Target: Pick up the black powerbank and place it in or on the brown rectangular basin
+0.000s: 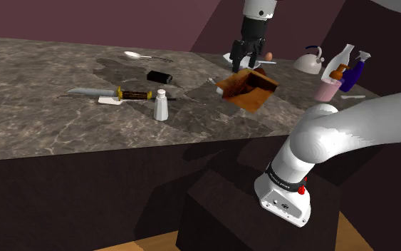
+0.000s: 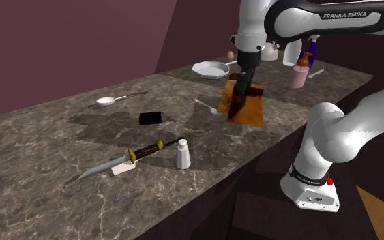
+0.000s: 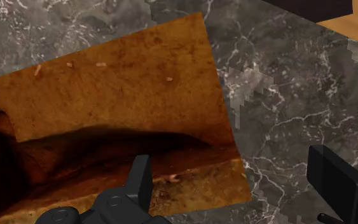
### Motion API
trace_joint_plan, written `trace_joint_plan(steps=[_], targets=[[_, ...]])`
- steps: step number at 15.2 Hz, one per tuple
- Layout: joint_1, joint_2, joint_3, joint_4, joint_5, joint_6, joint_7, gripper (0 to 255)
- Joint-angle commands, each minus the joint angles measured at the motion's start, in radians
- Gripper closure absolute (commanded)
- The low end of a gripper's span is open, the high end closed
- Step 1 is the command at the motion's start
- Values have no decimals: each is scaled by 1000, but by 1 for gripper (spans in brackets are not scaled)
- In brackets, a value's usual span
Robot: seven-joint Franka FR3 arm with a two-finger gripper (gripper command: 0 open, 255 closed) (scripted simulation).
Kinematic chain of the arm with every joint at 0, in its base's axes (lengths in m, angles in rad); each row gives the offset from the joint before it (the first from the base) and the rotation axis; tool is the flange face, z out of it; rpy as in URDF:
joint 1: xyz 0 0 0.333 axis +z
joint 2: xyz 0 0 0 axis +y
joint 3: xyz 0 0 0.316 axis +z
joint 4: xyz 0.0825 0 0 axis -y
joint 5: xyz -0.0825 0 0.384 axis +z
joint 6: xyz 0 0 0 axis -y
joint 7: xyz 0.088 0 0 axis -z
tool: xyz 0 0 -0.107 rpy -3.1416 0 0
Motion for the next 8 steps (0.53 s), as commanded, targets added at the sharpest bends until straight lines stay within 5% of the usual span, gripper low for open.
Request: trace_joint_plan(steps=[1,8], targets=[[0,0,0,0,0,0,0,0],[39,268,-52,98,4,180,-103,0]])
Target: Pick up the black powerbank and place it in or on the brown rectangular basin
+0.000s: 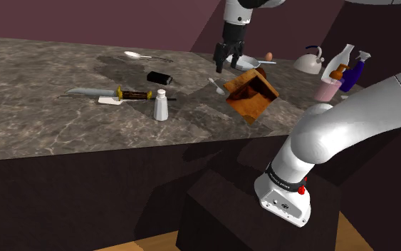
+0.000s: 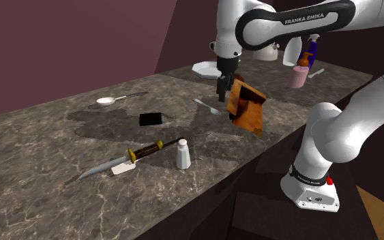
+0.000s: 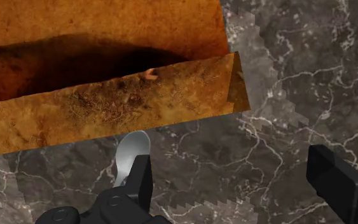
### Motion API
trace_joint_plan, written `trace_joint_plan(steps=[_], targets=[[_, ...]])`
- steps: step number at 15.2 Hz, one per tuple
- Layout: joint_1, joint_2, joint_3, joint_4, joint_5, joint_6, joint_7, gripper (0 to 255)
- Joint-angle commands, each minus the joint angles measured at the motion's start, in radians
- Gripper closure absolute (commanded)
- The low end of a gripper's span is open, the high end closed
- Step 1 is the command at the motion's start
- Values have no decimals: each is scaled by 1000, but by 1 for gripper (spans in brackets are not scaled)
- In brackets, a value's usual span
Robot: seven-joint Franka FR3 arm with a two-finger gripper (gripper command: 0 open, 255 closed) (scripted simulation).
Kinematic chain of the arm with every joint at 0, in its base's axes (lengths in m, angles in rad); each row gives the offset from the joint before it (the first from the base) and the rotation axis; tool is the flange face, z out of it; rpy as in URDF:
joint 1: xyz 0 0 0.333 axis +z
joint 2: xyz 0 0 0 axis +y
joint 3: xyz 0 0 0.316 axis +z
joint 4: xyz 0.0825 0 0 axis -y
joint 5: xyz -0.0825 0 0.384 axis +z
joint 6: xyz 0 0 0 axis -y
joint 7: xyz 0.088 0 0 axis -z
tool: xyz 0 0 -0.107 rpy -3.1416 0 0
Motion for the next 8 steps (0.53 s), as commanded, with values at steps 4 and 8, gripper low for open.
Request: trace_joint_plan(steps=[4,8], targets=[[31,200,-27,108,23,99,-77,0],[50,357,-42,211,53,156,-144,0]])
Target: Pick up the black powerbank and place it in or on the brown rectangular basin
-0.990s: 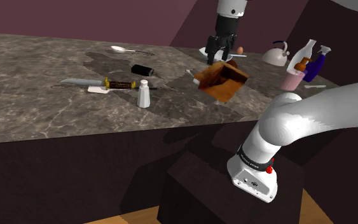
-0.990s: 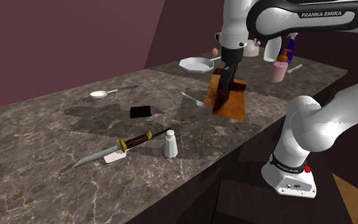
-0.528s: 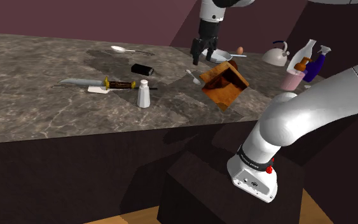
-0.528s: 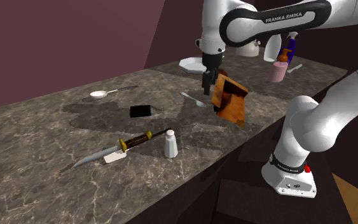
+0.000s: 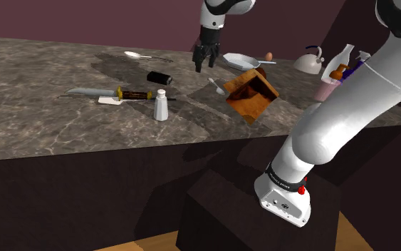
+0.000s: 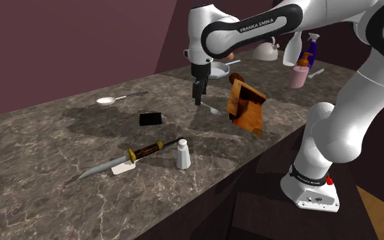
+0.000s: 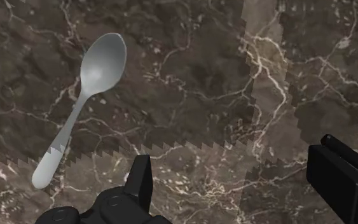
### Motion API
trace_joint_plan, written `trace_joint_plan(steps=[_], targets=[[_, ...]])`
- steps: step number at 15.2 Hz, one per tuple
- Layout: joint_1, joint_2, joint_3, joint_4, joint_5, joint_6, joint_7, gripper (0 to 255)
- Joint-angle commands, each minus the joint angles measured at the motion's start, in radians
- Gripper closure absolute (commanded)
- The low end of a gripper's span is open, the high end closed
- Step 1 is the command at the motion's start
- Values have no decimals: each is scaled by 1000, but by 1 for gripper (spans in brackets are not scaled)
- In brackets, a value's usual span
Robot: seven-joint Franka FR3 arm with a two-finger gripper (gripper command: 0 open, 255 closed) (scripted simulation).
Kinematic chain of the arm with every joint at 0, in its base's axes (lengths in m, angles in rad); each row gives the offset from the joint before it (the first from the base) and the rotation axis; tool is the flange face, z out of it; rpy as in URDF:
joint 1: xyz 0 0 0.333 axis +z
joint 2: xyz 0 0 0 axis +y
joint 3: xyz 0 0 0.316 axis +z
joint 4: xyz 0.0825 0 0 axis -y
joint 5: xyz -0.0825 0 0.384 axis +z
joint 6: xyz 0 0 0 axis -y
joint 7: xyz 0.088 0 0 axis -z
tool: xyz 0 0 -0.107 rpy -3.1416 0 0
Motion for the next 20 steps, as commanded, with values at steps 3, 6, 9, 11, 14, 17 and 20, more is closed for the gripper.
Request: trace_joint_plan(steps=[3,6,9,11,14,17,20], targets=[[17,163,-7,120,37,43,-66,0],[23,280,-6,222,67,59,-116,0],[24,397,0,335,97,63,-162,0],[22,475,8,418,114,58,-190,0],[17,596,22,556,137,41,-228,0],[15,654,30,613,146,42,-243,0],[15,664,31,588,148,78,-244,0]])
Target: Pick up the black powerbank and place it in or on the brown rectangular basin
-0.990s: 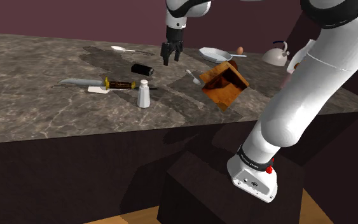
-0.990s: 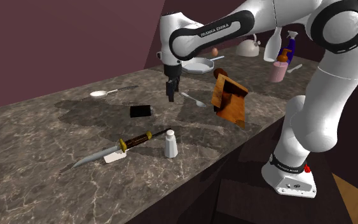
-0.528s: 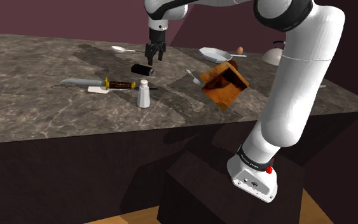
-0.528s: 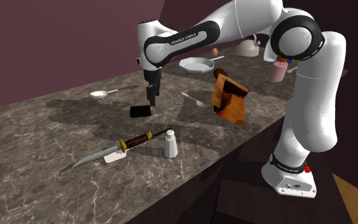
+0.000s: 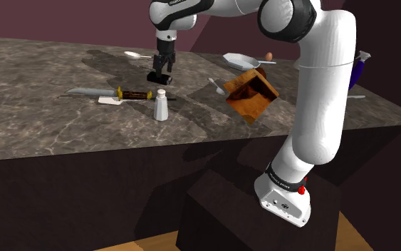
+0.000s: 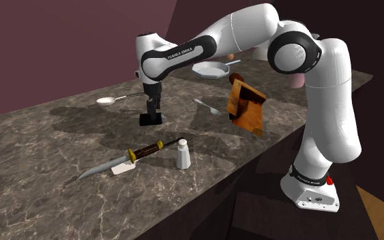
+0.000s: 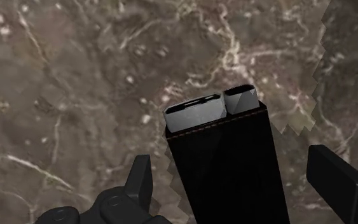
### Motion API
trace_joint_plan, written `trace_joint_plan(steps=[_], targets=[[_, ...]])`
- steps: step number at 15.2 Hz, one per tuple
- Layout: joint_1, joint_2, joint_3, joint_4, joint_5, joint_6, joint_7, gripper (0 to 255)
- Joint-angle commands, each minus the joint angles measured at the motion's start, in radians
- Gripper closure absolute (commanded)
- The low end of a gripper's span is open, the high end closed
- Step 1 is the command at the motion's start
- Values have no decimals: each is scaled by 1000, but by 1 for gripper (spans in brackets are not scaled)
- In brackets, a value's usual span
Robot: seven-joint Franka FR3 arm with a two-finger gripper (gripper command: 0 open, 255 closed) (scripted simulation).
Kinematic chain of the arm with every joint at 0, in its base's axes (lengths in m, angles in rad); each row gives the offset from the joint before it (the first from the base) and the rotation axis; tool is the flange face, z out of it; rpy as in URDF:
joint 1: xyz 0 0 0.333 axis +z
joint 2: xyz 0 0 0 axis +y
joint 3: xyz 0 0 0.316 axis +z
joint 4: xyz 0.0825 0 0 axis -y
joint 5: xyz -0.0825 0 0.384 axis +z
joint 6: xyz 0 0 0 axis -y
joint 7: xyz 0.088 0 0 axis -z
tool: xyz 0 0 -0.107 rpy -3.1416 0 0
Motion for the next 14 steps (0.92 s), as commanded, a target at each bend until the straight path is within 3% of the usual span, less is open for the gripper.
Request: trace_joint_plan(steps=[1,11,12,14], targets=[[0,9,1,-12,2,22,-1,0],[1,20,2,-32,4,52,-3,0],[1,20,2,-32,4,52,-3,255],[1,20,2,-32,4,52,-3,255]])
